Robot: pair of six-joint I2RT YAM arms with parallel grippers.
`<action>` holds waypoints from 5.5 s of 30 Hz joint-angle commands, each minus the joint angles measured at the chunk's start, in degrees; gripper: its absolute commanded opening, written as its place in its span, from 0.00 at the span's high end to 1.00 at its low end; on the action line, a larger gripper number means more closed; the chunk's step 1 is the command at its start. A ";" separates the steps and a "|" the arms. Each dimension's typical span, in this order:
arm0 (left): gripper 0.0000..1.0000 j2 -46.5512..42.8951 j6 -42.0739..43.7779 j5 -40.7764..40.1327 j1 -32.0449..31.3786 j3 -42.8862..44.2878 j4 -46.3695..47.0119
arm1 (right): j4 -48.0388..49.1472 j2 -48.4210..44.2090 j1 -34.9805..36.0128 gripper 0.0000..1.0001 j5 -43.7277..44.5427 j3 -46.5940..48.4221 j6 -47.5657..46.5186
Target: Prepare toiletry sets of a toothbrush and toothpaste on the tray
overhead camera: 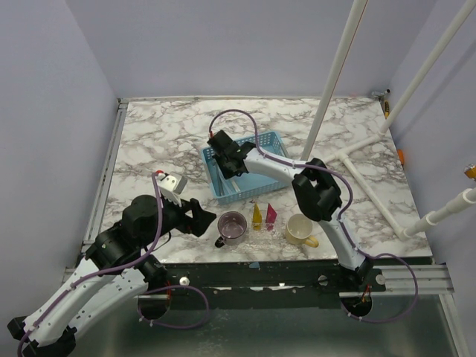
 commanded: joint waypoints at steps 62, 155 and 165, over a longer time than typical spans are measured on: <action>0.12 4.86 -16.27 35.62 0.26 9.05 14.99 | 8.47 -70.31 -0.09 0.99 -69.56 -44.44 7.47; 1.00 11.75 -19.85 -19.07 -32.35 17.90 -5.05 | 5.79 -82.73 5.37 0.45 -23.01 -48.62 13.62; 1.00 22.21 -24.56 -44.11 -47.39 21.46 -11.66 | 6.06 -82.98 5.42 0.45 -19.81 -51.46 14.01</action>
